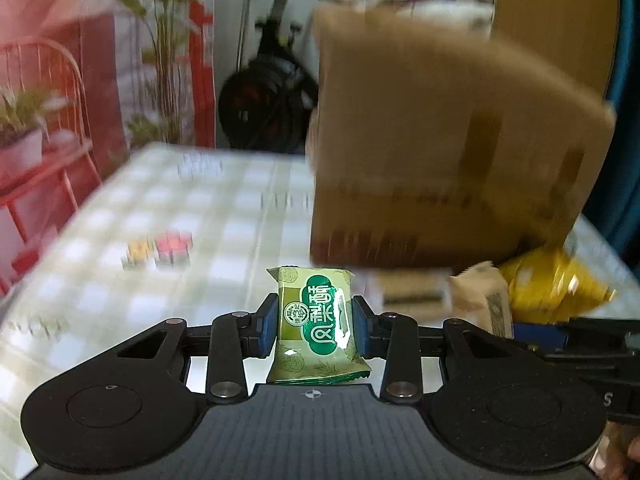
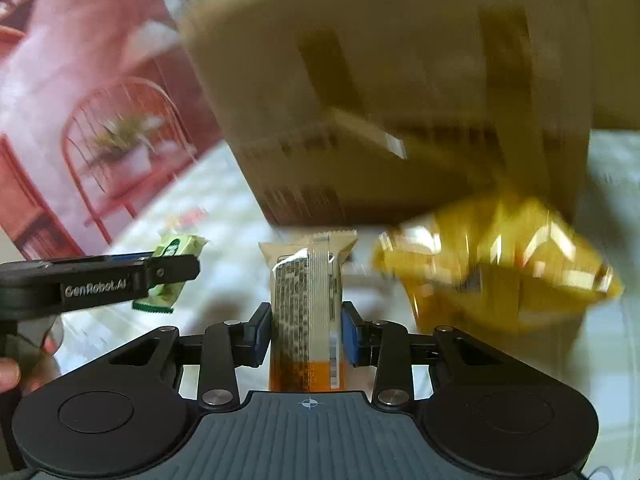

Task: Organize snacks
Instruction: 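Carry both packets over the box and open both tools to drop them in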

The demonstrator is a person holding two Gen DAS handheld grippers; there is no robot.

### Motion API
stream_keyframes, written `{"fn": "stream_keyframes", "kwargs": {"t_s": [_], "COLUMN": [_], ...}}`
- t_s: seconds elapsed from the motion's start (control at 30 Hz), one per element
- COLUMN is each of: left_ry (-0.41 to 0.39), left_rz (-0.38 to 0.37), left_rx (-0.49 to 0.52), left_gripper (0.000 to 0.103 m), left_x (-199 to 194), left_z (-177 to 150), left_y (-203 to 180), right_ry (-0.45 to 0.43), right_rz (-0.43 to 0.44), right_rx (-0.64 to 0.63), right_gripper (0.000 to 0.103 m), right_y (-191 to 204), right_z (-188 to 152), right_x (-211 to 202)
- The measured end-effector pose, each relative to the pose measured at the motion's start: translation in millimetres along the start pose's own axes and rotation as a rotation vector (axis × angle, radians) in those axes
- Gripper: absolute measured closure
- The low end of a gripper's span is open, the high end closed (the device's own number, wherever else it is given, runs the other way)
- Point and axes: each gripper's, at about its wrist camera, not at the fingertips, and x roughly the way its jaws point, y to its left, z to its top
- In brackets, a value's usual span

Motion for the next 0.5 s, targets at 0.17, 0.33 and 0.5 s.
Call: {"fn": "stream_keyframes", "kwargs": {"t_s": [0.17,0.33,0.5], "left_ry": [-0.144,-0.259,-0.326], "left_rz": [-0.010,-0.036,-0.122], "left_rx": [0.014,0.061,0.077], "left_gripper": [0.064,0.063,0.063], "left_x": [-36.3,-57.8,-52.7], "left_z": [36.1,78.0,124.8], "left_y": [-5.4,-20.4,-36.6], "right_ry": [-0.153,-0.310,-0.435], "right_rz": [0.014,0.020,-0.008], "right_rx": [-0.063,-0.104,-0.157], "right_gripper": [0.070,0.070,0.070], "right_y": [13.5,16.3,8.1], "right_z": [28.5,74.8,136.8], "right_x": [-36.2,-79.8,-114.5]}}
